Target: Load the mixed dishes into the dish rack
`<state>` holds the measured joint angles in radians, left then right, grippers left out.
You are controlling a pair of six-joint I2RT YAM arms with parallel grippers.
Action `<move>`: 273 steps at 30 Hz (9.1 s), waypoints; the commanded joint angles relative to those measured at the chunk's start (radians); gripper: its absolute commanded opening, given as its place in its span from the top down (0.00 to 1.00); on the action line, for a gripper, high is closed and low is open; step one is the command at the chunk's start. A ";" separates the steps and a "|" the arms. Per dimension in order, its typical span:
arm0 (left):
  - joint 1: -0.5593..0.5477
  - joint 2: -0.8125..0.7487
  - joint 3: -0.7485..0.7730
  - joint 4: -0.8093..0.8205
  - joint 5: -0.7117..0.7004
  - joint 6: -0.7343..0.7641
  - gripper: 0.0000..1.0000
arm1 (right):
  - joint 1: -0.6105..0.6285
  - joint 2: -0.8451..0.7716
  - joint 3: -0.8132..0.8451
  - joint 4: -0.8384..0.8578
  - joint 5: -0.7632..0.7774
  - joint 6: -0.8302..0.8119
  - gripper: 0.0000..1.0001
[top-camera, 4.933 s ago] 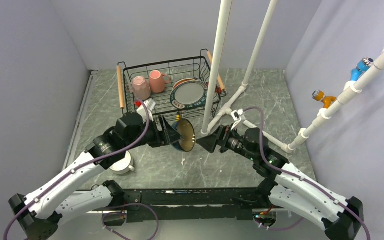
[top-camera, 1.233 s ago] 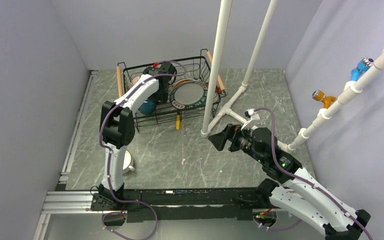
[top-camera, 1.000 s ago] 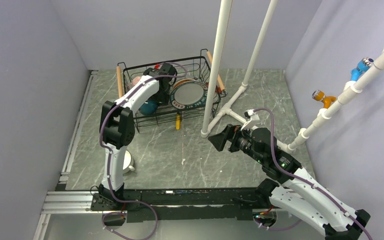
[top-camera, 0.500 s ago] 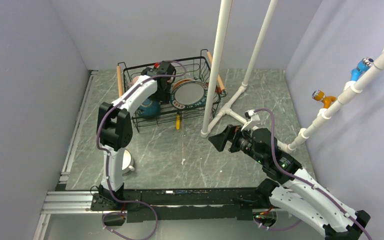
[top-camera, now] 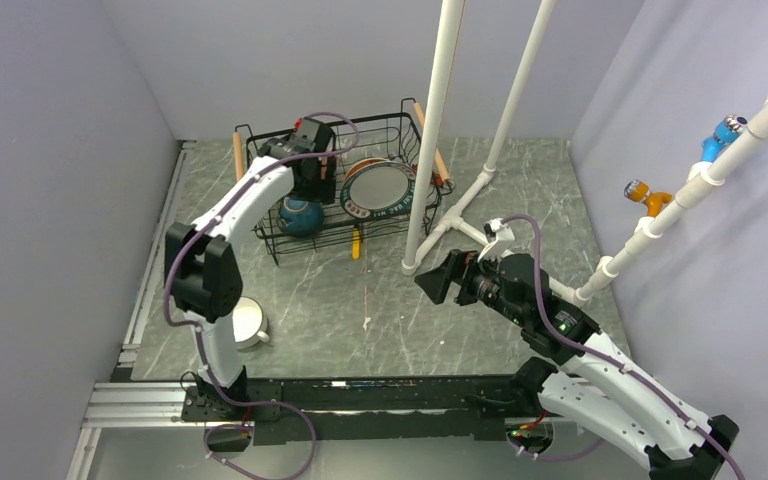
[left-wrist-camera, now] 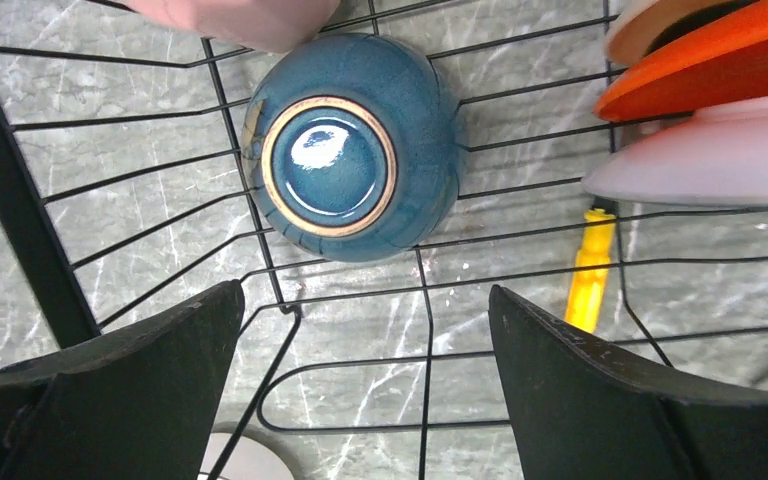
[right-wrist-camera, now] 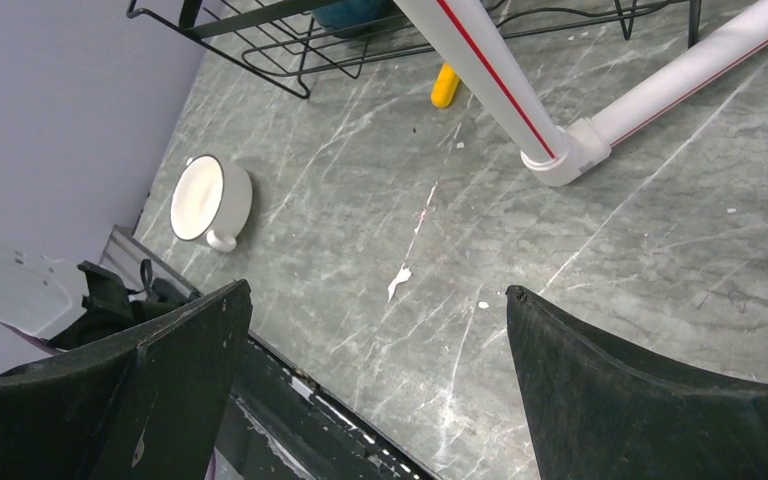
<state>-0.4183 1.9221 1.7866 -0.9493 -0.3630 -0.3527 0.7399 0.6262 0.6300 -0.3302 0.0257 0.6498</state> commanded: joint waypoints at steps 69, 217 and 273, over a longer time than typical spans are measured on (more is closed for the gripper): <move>0.187 -0.893 -0.553 0.198 0.618 0.004 0.03 | -0.002 0.107 -0.001 0.121 -0.091 0.017 0.01; -0.230 -1.099 -1.235 1.377 1.255 -1.298 0.77 | 0.294 0.248 -0.222 1.334 -0.276 -1.265 1.00; -0.228 -0.939 -0.356 -0.016 0.429 -0.535 1.00 | 0.292 0.009 -0.214 0.750 0.207 -0.762 0.00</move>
<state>-0.6476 0.8780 1.2755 -0.8257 0.2817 -1.0340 1.0275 0.6937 0.3634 0.6514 0.0937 -0.3004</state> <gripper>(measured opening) 0.161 0.994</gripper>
